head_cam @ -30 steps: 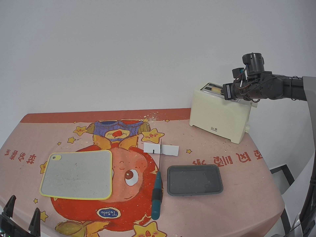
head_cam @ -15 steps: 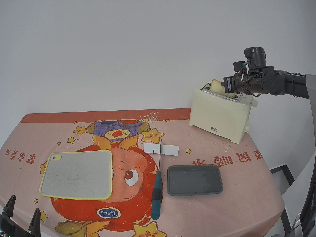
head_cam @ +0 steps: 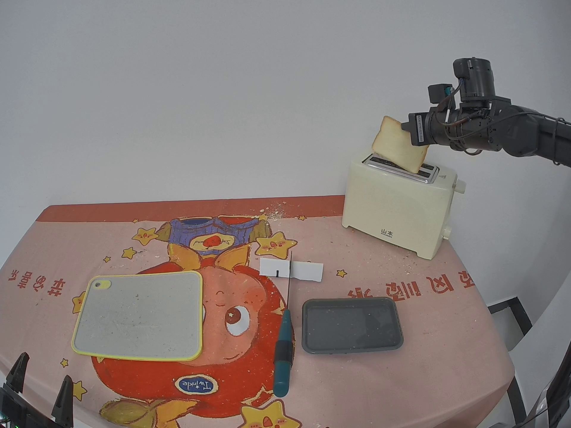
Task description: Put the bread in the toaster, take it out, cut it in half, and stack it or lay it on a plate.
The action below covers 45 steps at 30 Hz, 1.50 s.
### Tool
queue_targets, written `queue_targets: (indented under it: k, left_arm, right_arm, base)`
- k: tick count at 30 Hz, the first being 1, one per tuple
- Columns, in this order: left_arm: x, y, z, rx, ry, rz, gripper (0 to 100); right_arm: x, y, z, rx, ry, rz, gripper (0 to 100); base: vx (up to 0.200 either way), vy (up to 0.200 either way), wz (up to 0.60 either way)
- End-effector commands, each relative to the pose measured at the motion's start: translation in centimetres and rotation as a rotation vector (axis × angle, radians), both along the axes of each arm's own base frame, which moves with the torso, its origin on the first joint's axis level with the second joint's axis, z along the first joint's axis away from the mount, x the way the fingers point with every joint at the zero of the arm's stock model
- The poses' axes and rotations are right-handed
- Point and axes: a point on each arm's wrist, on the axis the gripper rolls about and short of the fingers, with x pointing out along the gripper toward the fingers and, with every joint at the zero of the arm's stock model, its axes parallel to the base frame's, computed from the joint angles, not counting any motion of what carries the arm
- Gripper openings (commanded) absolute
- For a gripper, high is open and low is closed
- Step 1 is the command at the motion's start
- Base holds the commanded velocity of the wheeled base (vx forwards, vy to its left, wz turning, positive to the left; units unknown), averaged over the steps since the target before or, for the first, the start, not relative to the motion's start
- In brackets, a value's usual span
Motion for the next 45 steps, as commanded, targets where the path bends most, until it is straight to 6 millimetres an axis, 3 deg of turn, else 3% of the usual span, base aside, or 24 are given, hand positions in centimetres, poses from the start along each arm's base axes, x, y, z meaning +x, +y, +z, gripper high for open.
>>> queue_targets:
  k: [1, 3, 5, 6, 9, 13, 20, 24, 33, 45]
  left_arm:
    - [0.1, 0.0, -0.5, 0.0, 0.017, 0.001, 100]
    - [0.1, 0.0, -0.5, 0.0, 0.017, 0.001, 100]
    - [0.1, 0.0, -0.5, 0.0, 0.017, 0.001, 100]
    - [0.1, 0.0, -0.5, 0.0, 0.017, 0.001, 100]
    - [0.1, 0.0, -0.5, 0.0, 0.017, 0.001, 100]
    - [0.1, 0.0, -0.5, 0.0, 0.017, 0.001, 100]
    - [0.1, 0.0, -0.5, -0.003, 0.017, 0.001, 100]
    - [0.1, 0.0, -0.5, -0.003, 0.017, 0.001, 100]
    - [0.1, 0.0, -0.5, -0.003, 0.017, 0.001, 100]
    - [0.1, 0.0, -0.5, -0.005, 0.017, 0.001, 100]
  right_arm:
    - [-3.9, 0.7, 2.6, 0.011, -0.041, 0.044, 0]
    - [-4.6, 0.8, 2.8, 0.011, -0.043, 0.055, 0]
    - [-6.2, 1.3, 3.3, 0.015, -0.048, 0.083, 0]
    - [-7.9, 1.8, 3.5, 0.016, -0.046, 0.114, 0]
    - [-11.3, 2.5, 2.9, 0.006, -0.013, 0.174, 0]
    - [-14.2, 3.6, 1.4, -0.02, 0.017, 0.217, 0]
    - [-15.5, 5.5, -2.4, -0.034, 0.023, 0.269, 0]
    - [-16.9, 5.8, -3.4, -0.033, 0.029, 0.312, 0]
    - [-21.0, 7.7, -4.4, 0.021, 0.101, 0.431, 0]
    - [-21.0, 8.8, -4.9, 0.005, 0.11, 0.462, 0]
  base:
    - [0.0, 0.0, 0.0]
    - [0.0, 0.0, 0.0]
    - [0.0, 0.0, 0.0]
    - [0.0, 0.0, 0.0]
    - [0.0, 0.0, 0.0]
    - [0.0, 0.0, 0.0]
    - [0.0, 0.0, 0.0]
    - [0.0, 0.0, 0.0]
    - [0.0, 0.0, 0.0]
    - [0.0, 0.15, 0.0]
